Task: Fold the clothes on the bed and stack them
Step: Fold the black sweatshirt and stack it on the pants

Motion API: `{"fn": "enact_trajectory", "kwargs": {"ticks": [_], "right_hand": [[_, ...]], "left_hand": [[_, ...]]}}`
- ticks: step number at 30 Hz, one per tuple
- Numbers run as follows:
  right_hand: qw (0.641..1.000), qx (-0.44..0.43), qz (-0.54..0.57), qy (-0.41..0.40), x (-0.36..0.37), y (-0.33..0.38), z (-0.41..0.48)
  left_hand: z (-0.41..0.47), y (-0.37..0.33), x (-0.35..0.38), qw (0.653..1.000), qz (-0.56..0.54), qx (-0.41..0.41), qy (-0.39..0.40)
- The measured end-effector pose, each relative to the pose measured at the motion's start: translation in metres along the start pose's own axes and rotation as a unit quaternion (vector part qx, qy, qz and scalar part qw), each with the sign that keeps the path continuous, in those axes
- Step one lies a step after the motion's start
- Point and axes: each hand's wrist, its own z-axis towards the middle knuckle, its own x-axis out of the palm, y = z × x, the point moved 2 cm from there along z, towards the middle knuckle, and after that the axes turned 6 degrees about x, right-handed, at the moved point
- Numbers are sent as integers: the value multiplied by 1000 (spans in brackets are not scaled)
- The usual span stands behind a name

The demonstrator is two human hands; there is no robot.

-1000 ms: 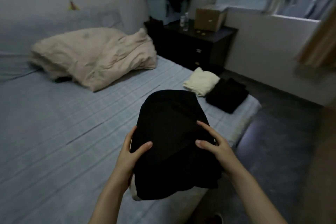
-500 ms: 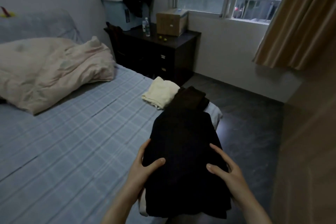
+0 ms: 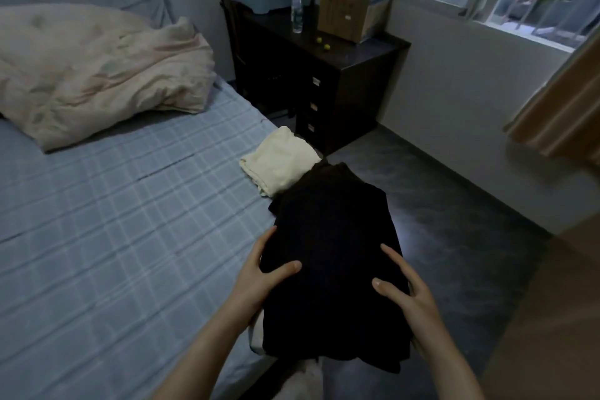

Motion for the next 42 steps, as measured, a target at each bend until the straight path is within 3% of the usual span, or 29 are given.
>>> {"fn": "enact_trajectory", "kwargs": {"ticks": [7, 17, 24, 29, 34, 39, 42], "right_hand": [[999, 15, -39, 31, -39, 39, 145], [975, 62, -125, 175, -41, 101, 352], [940, 44, -171, 294, 31, 108, 535], [920, 28, -185, 346, 98, 75, 642], [912, 21, -191, 362, 128, 20, 699], [895, -4, -240, 376, 127, 9, 706], [873, -36, -329, 358, 126, 37, 699]], "left_hand": [[121, 12, 47, 998, -40, -9, -49], [250, 12, 77, 977, -67, -31, -198], [369, 38, 53, 940, -68, -16, -335], [447, 88, 9, 928, -58, -5, -369], [485, 153, -17, 918, -66, -12, -391], [483, 170, -25, 932, -57, -40, -356], [483, 148, -23, 926, 51, -64, -369]]}}
